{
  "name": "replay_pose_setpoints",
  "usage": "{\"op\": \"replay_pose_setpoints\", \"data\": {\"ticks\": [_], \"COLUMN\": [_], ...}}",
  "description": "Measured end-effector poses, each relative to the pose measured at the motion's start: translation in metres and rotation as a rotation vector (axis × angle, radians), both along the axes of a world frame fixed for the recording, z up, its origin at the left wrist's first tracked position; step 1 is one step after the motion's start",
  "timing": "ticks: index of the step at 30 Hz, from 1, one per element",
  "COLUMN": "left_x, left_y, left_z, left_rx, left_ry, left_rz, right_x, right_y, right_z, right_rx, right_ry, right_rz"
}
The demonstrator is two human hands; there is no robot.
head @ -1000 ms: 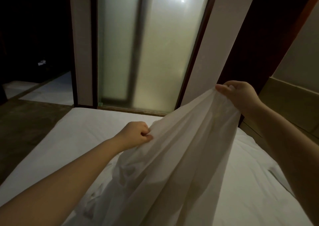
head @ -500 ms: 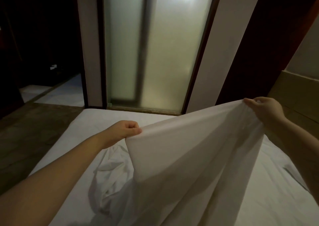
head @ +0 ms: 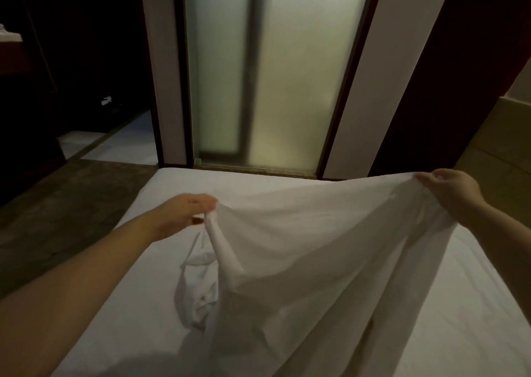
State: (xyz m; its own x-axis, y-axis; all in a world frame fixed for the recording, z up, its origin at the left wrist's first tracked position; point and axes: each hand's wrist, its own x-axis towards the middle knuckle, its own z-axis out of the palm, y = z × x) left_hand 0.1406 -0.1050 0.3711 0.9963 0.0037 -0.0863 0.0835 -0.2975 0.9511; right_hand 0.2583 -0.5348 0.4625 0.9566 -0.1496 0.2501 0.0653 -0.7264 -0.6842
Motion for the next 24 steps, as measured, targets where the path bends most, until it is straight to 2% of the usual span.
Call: {"op": "replay_pose_setpoints", "data": {"ticks": [2, 3, 5, 7, 10, 14, 15, 16, 20, 22, 24], "left_x": [0.004, 0.006, 0.007, 0.003, -0.009, -0.025, -0.025, -0.024, -0.019, -0.019, -0.019], "left_y": [0.002, 0.003, 0.007, 0.009, 0.009, 0.012, 0.015, 0.018, 0.034, 0.04, 0.047], "left_z": [0.007, 0.011, 0.019, 0.026, 0.036, 0.048, 0.046, 0.043, 0.022, 0.018, 0.022], "left_rx": [-0.213, -0.207, 0.026, 0.218, 0.273, -0.017, -0.019, 0.043, 0.688, 0.895, 1.002], "left_ry": [-0.112, -0.166, -0.26, -0.306, -0.19, -0.089, -0.073, -0.044, -0.003, -0.044, -0.133], "left_rz": [0.262, 0.351, 0.429, 0.386, 0.281, 0.105, 0.074, 0.056, -0.091, -0.145, -0.113], "right_x": [-0.002, -0.003, -0.005, -0.008, -0.011, -0.015, -0.016, -0.016, -0.017, -0.017, -0.017], "right_y": [0.002, 0.002, 0.003, 0.002, -0.002, 0.001, 0.002, 0.002, 0.003, 0.006, 0.007], "right_z": [-0.01, -0.016, -0.024, -0.028, -0.026, -0.02, -0.02, -0.02, -0.021, -0.017, -0.011], "right_rx": [-0.053, -0.076, -0.104, -0.108, -0.096, -0.075, -0.07, -0.067, -0.063, -0.049, -0.033], "right_ry": [0.09, 0.129, 0.181, 0.199, 0.167, 0.132, 0.129, 0.125, 0.087, 0.073, 0.056], "right_rz": [0.031, 0.041, 0.045, 0.037, 0.014, 0.024, 0.026, 0.025, 0.037, 0.051, 0.073]}}
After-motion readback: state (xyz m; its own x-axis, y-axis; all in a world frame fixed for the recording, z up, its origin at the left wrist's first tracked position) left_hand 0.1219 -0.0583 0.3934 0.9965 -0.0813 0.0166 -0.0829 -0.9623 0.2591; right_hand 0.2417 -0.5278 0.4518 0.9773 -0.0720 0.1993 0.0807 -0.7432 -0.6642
